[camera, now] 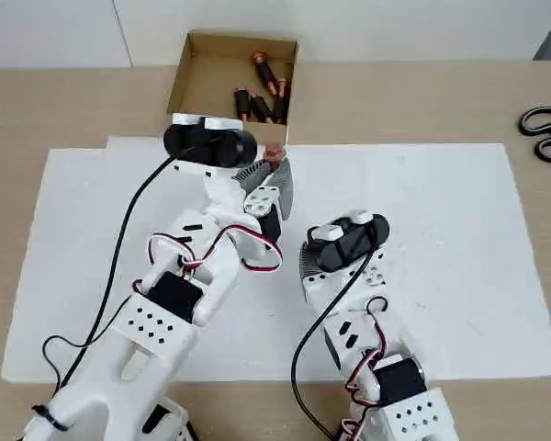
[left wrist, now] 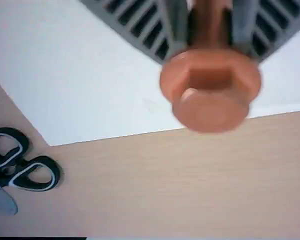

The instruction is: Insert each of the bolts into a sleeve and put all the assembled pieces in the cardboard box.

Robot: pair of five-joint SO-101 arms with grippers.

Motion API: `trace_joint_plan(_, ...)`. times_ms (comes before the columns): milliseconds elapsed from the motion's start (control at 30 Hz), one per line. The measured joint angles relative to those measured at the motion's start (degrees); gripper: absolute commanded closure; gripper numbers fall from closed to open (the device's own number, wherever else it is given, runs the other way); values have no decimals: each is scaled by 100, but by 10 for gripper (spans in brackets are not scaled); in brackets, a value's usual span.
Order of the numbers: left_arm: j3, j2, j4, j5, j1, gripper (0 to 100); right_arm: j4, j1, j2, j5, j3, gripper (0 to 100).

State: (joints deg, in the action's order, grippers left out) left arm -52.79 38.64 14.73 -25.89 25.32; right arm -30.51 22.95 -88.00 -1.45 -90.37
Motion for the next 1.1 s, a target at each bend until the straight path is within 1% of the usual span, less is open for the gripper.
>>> trace_joint_plan(167,0,0,18,-237,26,994,0,0,0,0,0,995)
trace_joint_plan(300,0,0,18,-255,229,994,0,211,0,0,0,995)
trace_joint_plan(433,0,0,18,-255,440,994,0,246,0,0,0,995)
trace_joint_plan(567,0,0,18,-255,457,994,0,273,0,0,0,995)
trace_joint_plan(767,0,0,484,-255,457,994,0,273,-26,0,-9,995)
trace_joint_plan(1100,0,0,501,-378,457,994,0,273,-26,0,-9,995)
